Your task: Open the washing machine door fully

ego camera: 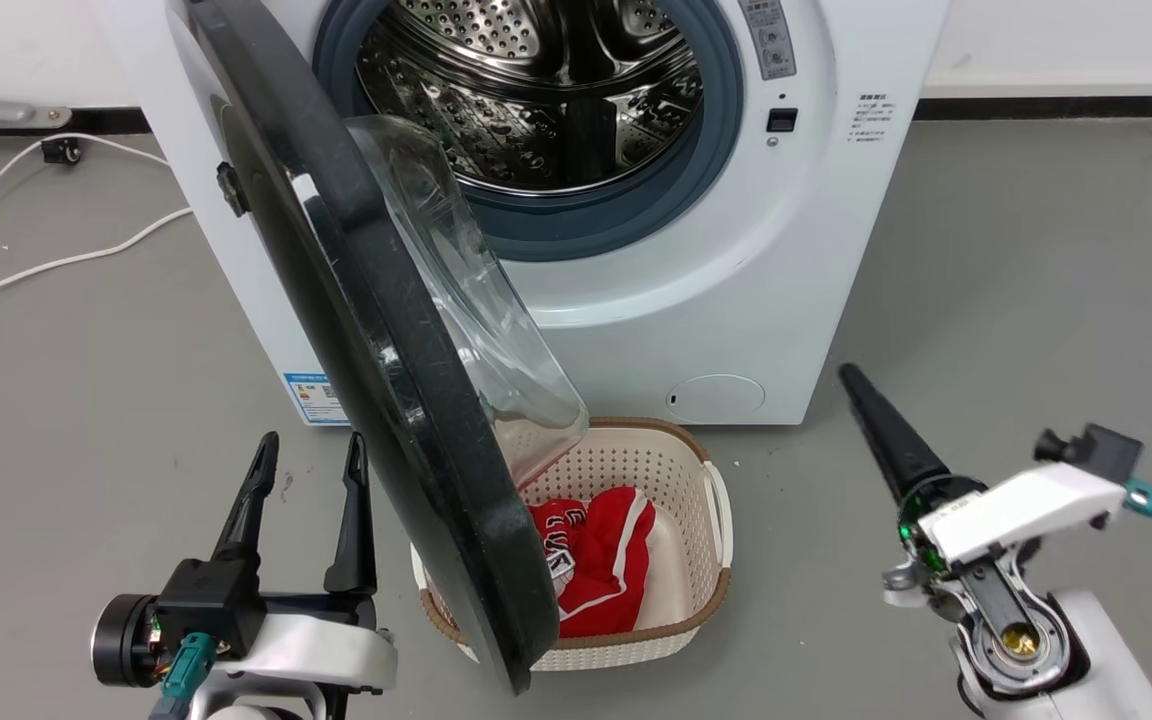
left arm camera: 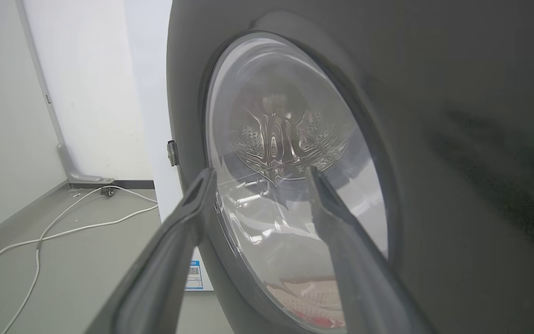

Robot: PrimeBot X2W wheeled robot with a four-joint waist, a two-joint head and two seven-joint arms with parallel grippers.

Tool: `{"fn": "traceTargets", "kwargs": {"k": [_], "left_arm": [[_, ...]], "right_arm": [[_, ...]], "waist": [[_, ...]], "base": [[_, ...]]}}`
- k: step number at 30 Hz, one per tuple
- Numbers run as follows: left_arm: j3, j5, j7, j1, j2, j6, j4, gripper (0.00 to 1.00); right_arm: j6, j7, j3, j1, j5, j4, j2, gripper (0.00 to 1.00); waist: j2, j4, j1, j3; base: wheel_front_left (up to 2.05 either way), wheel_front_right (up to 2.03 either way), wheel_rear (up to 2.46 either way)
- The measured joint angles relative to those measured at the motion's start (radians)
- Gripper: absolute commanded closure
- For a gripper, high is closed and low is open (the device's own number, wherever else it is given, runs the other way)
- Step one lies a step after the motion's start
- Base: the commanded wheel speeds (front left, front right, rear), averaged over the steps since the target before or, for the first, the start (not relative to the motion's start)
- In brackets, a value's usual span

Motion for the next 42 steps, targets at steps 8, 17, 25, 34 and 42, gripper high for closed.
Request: {"fn": "traceTargets", "kwargs": {"k": [8, 17, 25, 34, 42], "left_arm": [[0.007, -0.003, 0.0, 0.002, 0.0, 0.006, -0.001, 0.0], [0.016, -0.002, 0.0, 0.003, 0.0, 0.009, -0.007, 0.0], [0.027, 0.003, 0.0, 0.002, 0.0, 0.007, -0.009, 0.0], [0.035, 0.01, 0.0, 0.002, 0.0, 0.005, -0.015, 0.0], [0.036, 0.016, 0.0, 0.002, 0.0, 0.004, -0.016, 0.0]], "right_arm": [[0.0, -0.279, -0.063, 0.069, -0.311, -0.006, -0.032, 0.0], [0.0, -0.361, -0.24, 0.088, -0.933, -0.109, 0.01, 0.0], [0.0, -0.342, -0.291, 0.178, -1.324, -0.341, 0.074, 0.0], [0.0, -0.276, -0.283, 0.309, -1.343, -0.428, 0.078, 0.0], [0.0, -0.274, -0.281, 0.326, -1.306, -0.379, 0.078, 0.0]], "waist": [[0.0, -0.012, 0.0001, -0.009], [0.0, -0.021, 0.0, -0.009], [0.0, -0.018, 0.0001, -0.009], [0.0, -0.02, 0.0, -0.01], [0.0, -0.023, 0.0001, -0.006]], "base": [[0.0, 0.0, 0.0], [0.0, 0.0, 0.0], [0.0, 0.0, 0.0], [0.0, 0.0, 0.0], [0.0, 0.0, 0.0]]}}
